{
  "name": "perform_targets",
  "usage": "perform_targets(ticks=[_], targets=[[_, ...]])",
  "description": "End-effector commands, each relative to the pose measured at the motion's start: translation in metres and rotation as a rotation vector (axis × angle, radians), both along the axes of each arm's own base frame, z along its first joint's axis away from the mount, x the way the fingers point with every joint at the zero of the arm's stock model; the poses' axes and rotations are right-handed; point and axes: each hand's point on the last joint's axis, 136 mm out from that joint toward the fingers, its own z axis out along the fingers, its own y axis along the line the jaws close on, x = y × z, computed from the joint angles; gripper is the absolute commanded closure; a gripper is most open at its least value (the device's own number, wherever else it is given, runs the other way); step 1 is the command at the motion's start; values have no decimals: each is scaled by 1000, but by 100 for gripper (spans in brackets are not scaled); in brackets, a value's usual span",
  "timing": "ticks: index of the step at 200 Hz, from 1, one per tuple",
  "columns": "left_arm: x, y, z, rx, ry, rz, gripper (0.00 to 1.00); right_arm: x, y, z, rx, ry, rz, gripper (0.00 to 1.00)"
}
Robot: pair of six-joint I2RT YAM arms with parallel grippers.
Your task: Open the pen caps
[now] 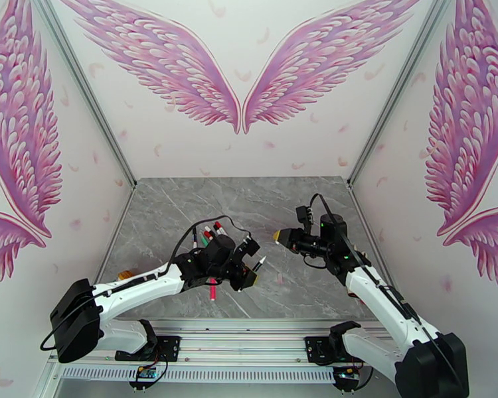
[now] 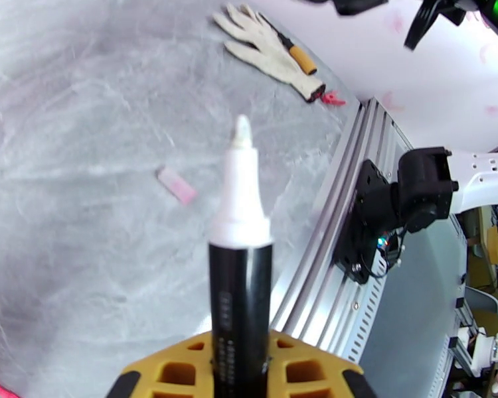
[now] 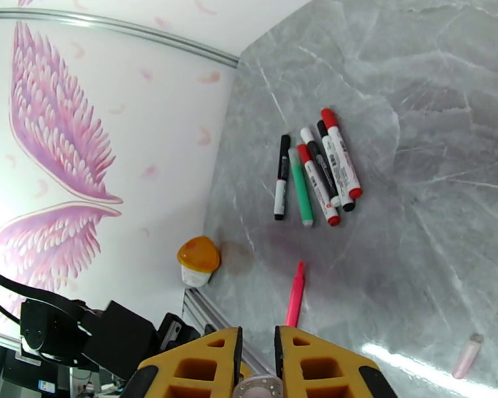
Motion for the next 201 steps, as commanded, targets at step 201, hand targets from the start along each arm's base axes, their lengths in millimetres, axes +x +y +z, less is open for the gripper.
perform_targets(ticks=[201], targets=[[43, 82, 25, 8, -180, 431, 100, -35, -75, -119, -660, 283, -51, 93]])
